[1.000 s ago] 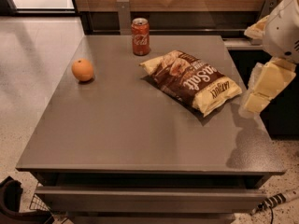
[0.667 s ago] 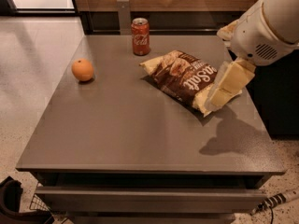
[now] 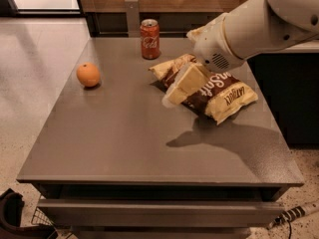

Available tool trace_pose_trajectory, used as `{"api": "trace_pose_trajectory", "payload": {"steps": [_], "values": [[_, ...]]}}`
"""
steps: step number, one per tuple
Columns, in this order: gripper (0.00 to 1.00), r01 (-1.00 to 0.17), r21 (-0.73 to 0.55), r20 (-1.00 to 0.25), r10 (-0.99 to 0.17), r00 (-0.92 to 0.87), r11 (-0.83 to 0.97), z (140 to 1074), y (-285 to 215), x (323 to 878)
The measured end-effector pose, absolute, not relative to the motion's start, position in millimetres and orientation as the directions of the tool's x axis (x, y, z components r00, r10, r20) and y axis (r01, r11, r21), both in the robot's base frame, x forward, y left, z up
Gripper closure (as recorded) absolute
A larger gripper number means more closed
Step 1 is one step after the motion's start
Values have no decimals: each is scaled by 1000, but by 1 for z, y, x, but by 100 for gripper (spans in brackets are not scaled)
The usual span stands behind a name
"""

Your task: Pick orange

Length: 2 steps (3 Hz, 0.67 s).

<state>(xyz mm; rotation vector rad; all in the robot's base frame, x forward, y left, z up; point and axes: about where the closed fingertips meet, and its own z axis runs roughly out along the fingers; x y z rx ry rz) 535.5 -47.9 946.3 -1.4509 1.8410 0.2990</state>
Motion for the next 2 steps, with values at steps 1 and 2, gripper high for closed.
{"api": "trace_pose_trajectory", "payload": {"steps": [1,2], "values": [[0,-907,-257,-721,-691,-50,333,945,-20,536],[0,-907,-257,-721,-691,-50,333,945,-20,536]]}}
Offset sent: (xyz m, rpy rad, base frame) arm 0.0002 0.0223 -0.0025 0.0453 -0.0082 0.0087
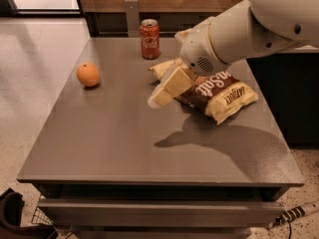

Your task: Pick orange

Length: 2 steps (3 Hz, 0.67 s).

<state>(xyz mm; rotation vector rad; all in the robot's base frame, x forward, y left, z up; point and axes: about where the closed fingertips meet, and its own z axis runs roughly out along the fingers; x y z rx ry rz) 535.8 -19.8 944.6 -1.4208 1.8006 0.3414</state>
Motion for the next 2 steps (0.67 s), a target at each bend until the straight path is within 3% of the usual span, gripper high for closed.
{"api": "trace_pose_trajectory", "payload": {"steps": [2], "values": [[0,-932,-226,-732,-681,-31,284,931,30,578]]}}
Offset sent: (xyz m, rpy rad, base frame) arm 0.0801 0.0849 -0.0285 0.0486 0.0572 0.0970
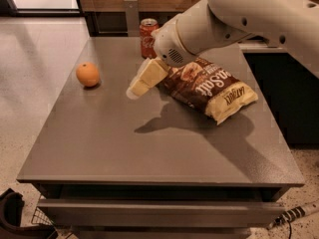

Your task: Pick orange

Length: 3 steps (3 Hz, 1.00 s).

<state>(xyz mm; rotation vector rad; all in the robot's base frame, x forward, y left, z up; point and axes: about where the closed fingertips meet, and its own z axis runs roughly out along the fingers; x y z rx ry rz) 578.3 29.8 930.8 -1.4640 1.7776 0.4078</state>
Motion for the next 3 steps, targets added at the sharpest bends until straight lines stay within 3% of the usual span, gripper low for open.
{"api": "trace_pose_trajectory", "payload": {"steps": [3], "values": [[0,-958,-130,-840,-542,-31,257,870,113,630]]}}
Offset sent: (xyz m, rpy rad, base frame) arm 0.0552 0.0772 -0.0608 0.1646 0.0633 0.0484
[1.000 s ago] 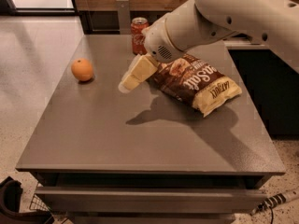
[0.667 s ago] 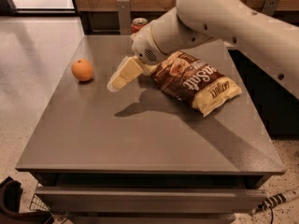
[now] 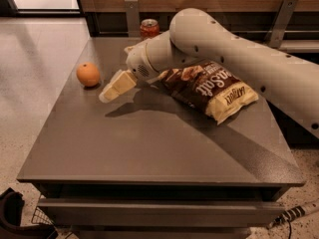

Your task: Pick orange

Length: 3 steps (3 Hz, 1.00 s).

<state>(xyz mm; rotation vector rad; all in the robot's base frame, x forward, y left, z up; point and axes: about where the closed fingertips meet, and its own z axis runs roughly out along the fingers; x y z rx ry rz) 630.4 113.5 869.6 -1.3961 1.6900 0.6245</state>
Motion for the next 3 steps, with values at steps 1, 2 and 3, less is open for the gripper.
{"api": "trace_pose_trajectory", "payload": {"steps": [1,2,3], "values": [[0,-964,-123,-876,-483,-6,235,857,144,639],[0,-967,-129,-895,-446,18,220,852,170,640],[0,-966,-131,-901,-433,24,221,848,184,645]]}}
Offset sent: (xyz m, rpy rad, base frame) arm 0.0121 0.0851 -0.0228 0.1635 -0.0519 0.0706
